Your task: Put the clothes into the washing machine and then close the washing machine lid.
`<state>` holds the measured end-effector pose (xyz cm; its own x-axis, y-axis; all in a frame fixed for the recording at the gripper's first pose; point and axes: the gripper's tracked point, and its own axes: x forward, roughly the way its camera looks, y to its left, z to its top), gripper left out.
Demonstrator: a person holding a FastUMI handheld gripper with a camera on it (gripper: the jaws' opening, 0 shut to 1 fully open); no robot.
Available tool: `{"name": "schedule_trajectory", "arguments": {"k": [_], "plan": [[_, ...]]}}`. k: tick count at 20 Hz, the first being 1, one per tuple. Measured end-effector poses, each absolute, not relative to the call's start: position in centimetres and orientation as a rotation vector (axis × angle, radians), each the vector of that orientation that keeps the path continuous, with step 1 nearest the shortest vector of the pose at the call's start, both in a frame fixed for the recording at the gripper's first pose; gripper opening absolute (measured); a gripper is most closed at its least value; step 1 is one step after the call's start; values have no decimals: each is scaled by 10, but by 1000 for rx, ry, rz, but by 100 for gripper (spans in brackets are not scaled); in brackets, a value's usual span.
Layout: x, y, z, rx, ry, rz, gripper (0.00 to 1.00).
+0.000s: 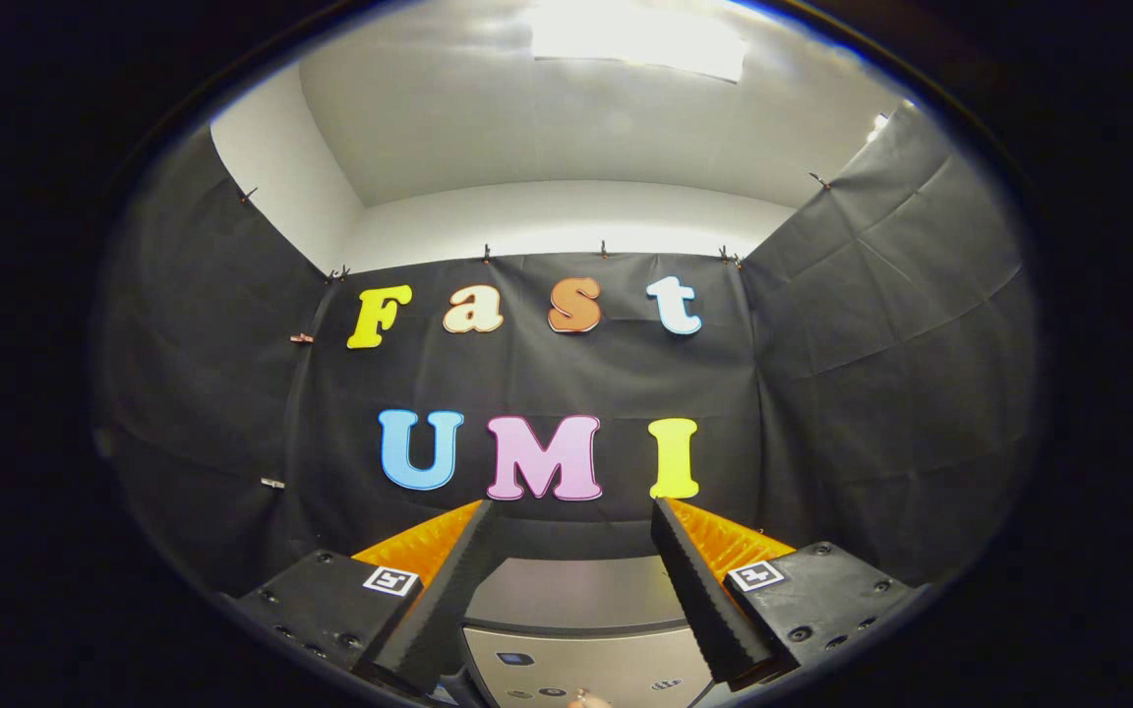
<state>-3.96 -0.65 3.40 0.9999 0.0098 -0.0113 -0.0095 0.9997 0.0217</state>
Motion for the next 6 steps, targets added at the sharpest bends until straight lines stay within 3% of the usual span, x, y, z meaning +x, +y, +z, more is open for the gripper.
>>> {"name": "schedule_trajectory", "arguments": {"k": [6], "plan": [[-41,-7,32,13,28,-5,98]]}}
